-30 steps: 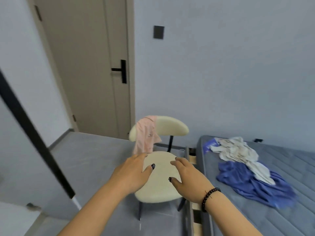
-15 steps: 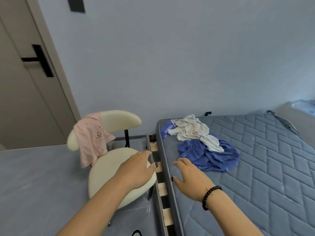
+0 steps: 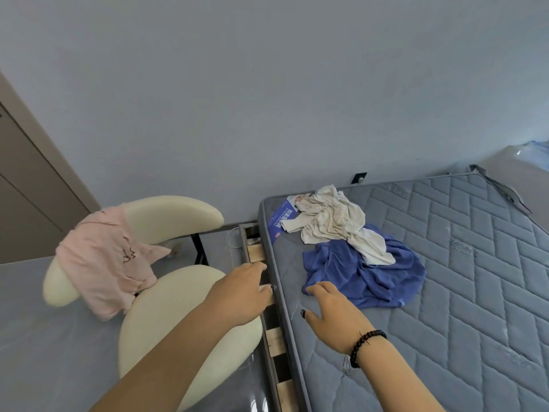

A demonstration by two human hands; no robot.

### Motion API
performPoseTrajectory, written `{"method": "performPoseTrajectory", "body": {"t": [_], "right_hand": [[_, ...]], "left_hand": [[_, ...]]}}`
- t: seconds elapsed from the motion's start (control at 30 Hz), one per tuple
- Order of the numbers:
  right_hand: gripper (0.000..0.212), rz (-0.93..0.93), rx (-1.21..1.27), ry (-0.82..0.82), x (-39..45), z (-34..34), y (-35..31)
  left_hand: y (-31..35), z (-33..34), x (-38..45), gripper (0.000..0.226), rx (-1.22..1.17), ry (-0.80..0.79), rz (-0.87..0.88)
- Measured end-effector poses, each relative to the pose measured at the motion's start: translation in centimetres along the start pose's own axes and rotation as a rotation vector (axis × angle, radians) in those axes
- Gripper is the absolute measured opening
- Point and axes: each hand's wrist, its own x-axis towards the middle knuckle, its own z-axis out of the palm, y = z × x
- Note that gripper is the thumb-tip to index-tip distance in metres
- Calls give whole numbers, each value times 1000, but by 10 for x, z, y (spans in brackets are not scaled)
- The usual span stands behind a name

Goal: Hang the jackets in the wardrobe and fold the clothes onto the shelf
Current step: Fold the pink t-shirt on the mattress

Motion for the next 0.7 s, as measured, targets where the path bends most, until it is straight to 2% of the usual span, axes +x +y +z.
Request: {"method": "performPoseTrajectory", "body": {"t": [0.2,0.33,0.57,0.7], "right_hand": [[44,2,-56,-117,65,-12,16],[43,-75,-102,-174,118,-30,3],[44,-251,-143,-245,180,-36,-55],[51,-338,-170,-321,202,-26,-97]], "left_hand": [[-21,-11,51,53,-64,-3,-133],[-53,-22,76,53,-161,29,-267],[-128,-56,84,61,-423,215,-543],[-177,-80,77,56,-496,333,-680]]}}
